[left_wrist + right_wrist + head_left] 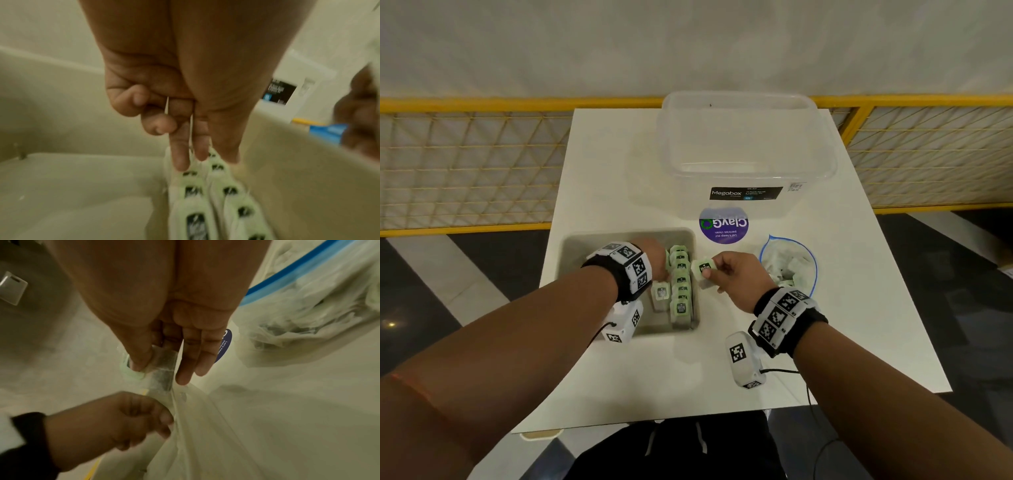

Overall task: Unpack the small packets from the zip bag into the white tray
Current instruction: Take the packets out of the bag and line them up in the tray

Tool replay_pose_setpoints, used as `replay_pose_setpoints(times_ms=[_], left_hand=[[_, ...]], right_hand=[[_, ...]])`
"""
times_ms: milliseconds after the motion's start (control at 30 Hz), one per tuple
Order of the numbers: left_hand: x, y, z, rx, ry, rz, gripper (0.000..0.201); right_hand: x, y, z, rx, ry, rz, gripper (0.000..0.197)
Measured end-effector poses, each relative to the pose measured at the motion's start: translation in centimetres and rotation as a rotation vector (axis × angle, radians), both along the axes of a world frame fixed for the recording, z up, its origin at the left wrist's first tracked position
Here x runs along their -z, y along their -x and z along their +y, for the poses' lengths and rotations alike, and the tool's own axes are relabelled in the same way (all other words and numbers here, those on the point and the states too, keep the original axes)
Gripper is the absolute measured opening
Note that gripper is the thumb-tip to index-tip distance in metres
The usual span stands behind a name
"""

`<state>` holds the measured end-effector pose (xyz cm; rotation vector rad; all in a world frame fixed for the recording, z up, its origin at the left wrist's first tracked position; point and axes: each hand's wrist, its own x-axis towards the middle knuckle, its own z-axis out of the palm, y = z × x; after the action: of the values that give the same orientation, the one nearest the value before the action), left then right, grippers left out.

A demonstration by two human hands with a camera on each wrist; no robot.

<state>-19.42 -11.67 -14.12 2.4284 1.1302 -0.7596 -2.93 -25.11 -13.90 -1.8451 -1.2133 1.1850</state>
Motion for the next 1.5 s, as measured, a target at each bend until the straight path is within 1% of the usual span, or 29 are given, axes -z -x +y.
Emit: replay_pose_setpoints(times_ms=[100,167,200,267,333,400,467,567,633,700,767,800,833,900,1000,1100,1200,1267,1333,1367,1433,1500], left_hand=[[-4.1,0.0,-1.0,-0.115,-0.032,-0.363,0.028],[-5.3,0.2,-1.5,-0.179,0.021,-0.572,0.025],[-5.7,0.3,-1.7,-0.196,0.058,-0.619,0.02],[-6.1,0.4,-2.0,-0.144,0.08,-0.636,0.014],[-6.1,0.5,-2.0,-0.097,0.036,-0.616,0.011],[-6.1,0.6,-1.9,-0.11,-0.004,-0.625,0.008],[-6.5,0.8,-2.0,-0.11,-0.024,-0.605,0.006],[-7.1,1.0,-2.1,-0.072,-0.037,-0.519,0.011],[-7.5,1.4,-1.9,-0.064,-0.063,-0.459,0.014],[-7.4,1.8,-1.5,-0.075,-0.076,-0.374,0.012],[-6.6,2.0,-1.3,-0.06,-0.077,-0.238,0.009],[-6.0,2.0,-1.4,-0.052,-0.053,-0.165,0.009],[-5.2,2.0,-1.5,-0.034,-0.014,-0.091,0.01],[-3.6,1.8,-1.9,0.039,0.071,0.053,0.015],[-0.7,1.2,-2.2,0.129,0.147,0.24,0.021],[3.5,0.8,-0.4,0.197,0.084,0.364,0.024],[10.1,0.5,3.0,0.214,0.064,0.453,0.024],[11.5,0.3,3.7,0.252,0.008,0.471,0.022],[10.2,0.1,3.3,0.254,-0.032,0.447,0.027],[8.9,0.1,3.0,0.221,-0.05,0.427,0.029],[4.8,-0.4,1.9,0.139,-0.053,0.336,0.034],[0.9,-1.2,1.1,0.046,-0.062,0.195,0.042]], right_hand=[[-0.3,0.3,0.6,0.009,-0.005,0.035,0.018],[-0.6,0.8,0.9,0.048,-0.024,0.092,0.016],[-0.8,1.0,1.0,0.067,-0.035,0.118,0.016],[-0.8,1.4,1.4,0.078,-0.055,0.139,0.015],[-0.7,1.7,1.6,0.053,-0.056,0.118,0.011],[-0.6,1.7,1.8,0.025,-0.046,0.061,0.009],[-0.6,1.8,2.0,0.015,-0.048,0.016,0.008],[-0.7,2.0,2.2,-0.005,-0.052,-0.027,0.009],[-0.5,2.0,2.3,-0.009,-0.078,-0.107,0.015],[-0.1,1.9,2.3,-0.012,-0.1,-0.216,0.024],[0.1,1.7,2.4,-0.047,-0.044,-0.306,0.036],[0.0,1.7,2.4,-0.069,0.008,-0.316,0.041],[-0.1,1.7,2.4,-0.087,0.063,-0.294,0.045],[-0.1,1.9,2.4,-0.097,0.143,-0.194,0.046],[-0.1,2.2,2.2,-0.11,0.17,-0.111,0.041],[-0.1,2.1,2.2,-0.123,0.159,-0.1,0.037],[-0.1,2.0,2.2,-0.134,0.161,-0.093,0.037],[-0.1,2.0,2.3,-0.14,0.164,-0.083,0.038],[-0.1,1.8,2.3,-0.133,0.171,-0.072,0.039],[-0.2,1.7,2.3,-0.125,0.17,-0.078,0.038],[-0.6,1.0,2.3,-0.106,0.142,-0.11,0.034],[-1.1,-0.3,2.1,-0.08,0.094,-0.134,0.027]])
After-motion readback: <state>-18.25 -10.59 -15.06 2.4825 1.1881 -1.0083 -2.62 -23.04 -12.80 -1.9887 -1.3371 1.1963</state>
